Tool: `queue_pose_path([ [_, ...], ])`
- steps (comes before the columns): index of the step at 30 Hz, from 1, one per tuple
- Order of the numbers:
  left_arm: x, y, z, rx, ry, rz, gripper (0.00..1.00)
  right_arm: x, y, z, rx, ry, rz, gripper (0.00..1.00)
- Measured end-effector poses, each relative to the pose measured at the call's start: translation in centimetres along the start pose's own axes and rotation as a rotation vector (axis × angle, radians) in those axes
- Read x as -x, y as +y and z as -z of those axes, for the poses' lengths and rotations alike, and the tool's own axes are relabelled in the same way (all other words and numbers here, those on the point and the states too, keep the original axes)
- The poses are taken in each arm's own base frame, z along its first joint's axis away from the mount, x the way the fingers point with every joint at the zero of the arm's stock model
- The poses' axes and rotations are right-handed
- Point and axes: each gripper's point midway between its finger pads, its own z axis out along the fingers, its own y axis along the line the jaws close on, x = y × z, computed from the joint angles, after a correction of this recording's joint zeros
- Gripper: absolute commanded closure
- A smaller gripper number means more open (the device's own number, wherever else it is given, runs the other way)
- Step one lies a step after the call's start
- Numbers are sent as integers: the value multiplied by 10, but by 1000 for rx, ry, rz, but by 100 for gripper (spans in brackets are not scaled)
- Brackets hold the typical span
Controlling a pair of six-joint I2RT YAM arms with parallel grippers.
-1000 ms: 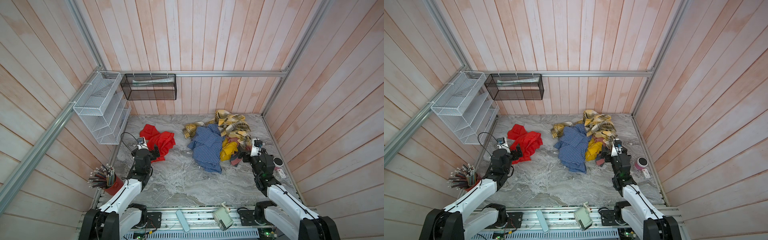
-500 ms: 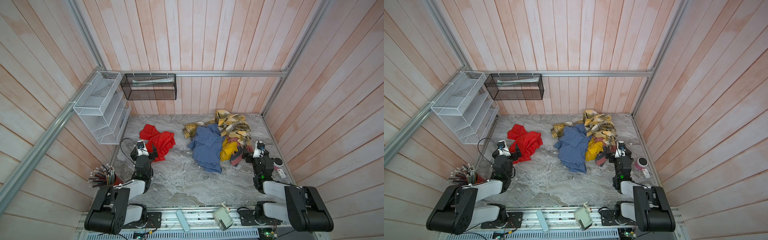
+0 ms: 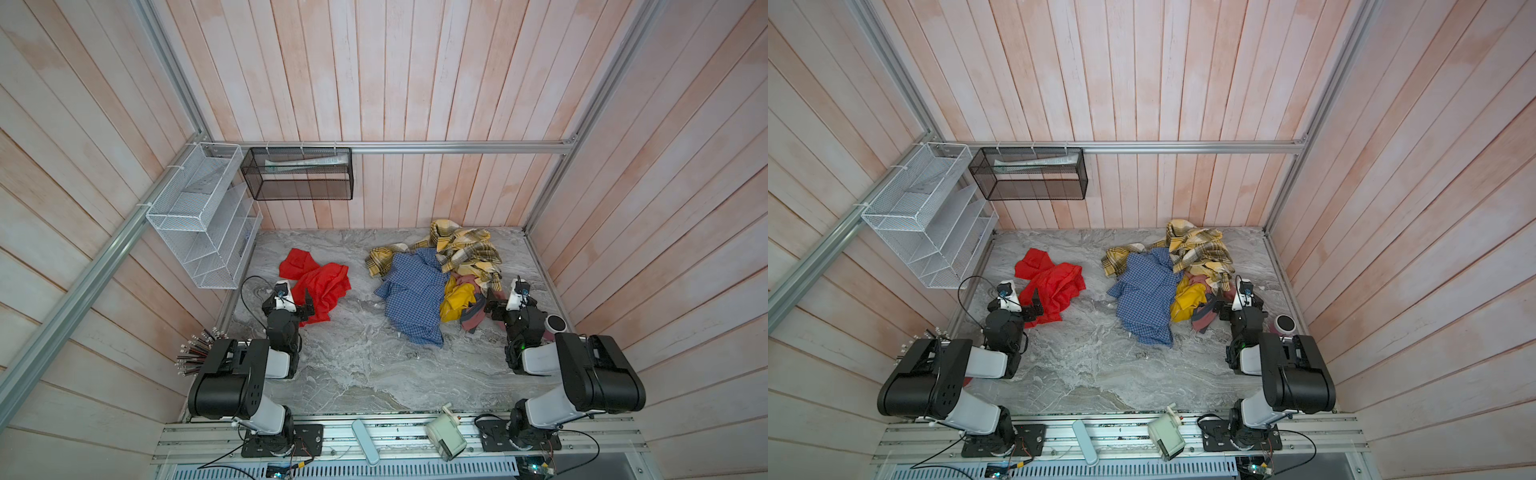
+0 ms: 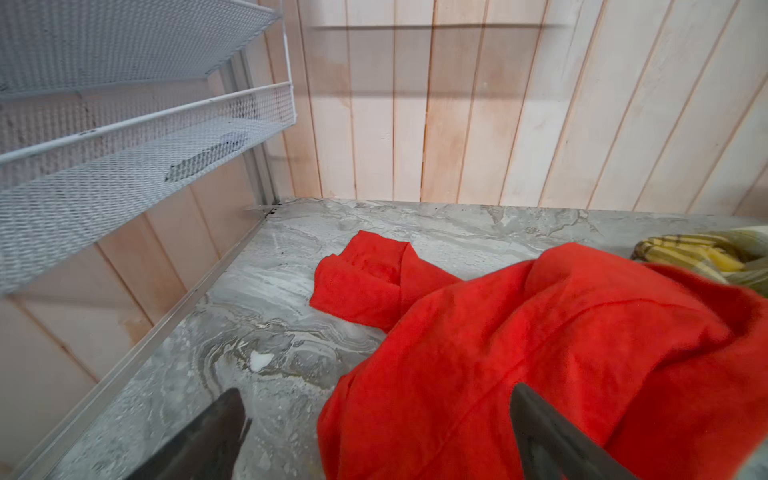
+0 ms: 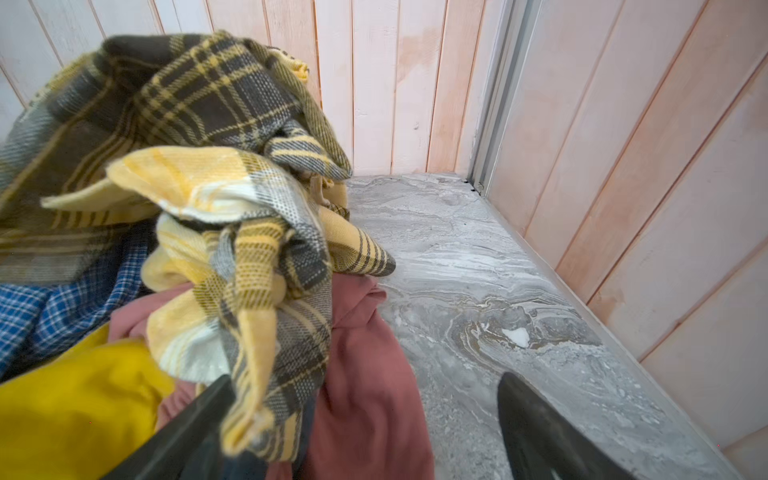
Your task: Pick out a specific cloth from the pile
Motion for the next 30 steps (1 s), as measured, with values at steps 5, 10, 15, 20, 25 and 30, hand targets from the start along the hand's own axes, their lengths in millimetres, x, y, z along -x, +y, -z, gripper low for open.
queue_pose_path([
  [5, 1, -5, -3, -47, 7, 11, 0, -3, 0, 0, 0, 14, -3, 2],
  [10, -4, -9, -3, -68, 29, 10, 0, -5, 0, 0, 3, 20, -3, 2],
  [15, -7, -10, -3, -72, 39, 9, 0, -4, 1, 0, 6, 19, -3, 2],
  [20, -9, -10, -3, -72, 46, 9, 0, -5, 1, 0, 6, 20, -3, 2],
  [25, -9, -10, -3, -72, 47, 9, 0, -5, 1, 0, 6, 21, -3, 2],
  [30, -9, -10, -3, -72, 47, 9, 0, -5, 1, 0, 6, 21, -3, 2],
])
